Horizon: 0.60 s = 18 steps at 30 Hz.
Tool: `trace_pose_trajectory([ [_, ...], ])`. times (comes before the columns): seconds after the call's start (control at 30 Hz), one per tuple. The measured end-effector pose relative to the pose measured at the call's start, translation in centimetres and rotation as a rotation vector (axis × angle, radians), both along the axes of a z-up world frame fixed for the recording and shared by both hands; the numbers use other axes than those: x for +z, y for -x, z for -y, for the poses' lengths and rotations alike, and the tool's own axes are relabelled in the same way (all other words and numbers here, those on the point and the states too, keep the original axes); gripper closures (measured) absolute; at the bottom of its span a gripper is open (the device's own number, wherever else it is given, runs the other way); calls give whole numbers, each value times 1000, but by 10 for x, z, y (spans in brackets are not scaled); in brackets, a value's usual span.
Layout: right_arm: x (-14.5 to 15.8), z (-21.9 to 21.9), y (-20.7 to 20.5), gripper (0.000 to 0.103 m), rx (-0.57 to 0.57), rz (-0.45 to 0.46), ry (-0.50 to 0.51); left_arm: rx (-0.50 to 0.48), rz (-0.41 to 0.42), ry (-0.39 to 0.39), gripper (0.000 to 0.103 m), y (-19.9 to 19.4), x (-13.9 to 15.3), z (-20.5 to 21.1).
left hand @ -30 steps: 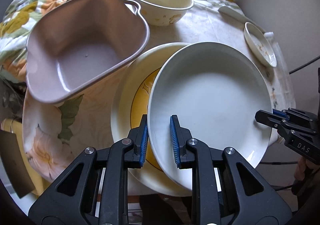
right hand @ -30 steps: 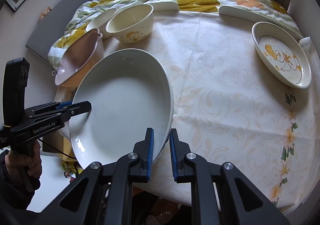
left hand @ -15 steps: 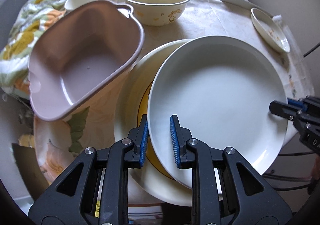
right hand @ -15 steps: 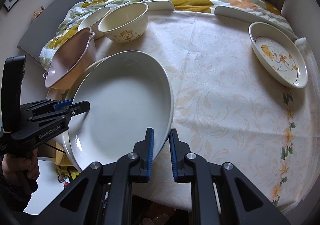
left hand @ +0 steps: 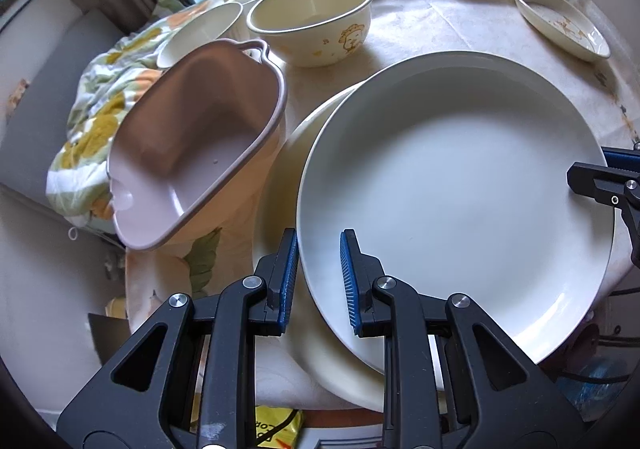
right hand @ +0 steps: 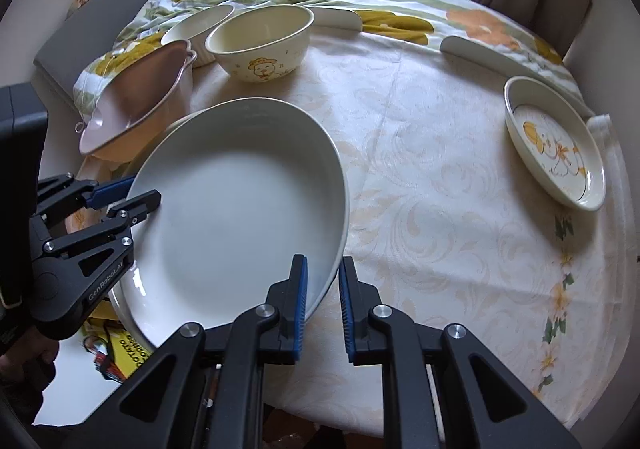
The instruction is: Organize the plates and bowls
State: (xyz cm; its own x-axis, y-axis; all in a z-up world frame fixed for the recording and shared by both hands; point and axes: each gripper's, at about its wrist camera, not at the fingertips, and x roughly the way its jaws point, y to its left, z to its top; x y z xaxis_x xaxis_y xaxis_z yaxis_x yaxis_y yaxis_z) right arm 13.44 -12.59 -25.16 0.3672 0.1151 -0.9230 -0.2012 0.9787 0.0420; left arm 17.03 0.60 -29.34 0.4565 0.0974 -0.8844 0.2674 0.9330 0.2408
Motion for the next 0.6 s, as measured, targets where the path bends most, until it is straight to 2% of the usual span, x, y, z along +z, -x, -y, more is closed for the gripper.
trace_pose_trajectory([
  [0.4, -5, -16, 2, 89, 38, 45, 98, 4, 25, -71, 84, 6, 0, 5],
  [0.6, -4, -19, 3, 89, 35, 51, 110, -2, 39, -101, 84, 10, 0, 9],
])
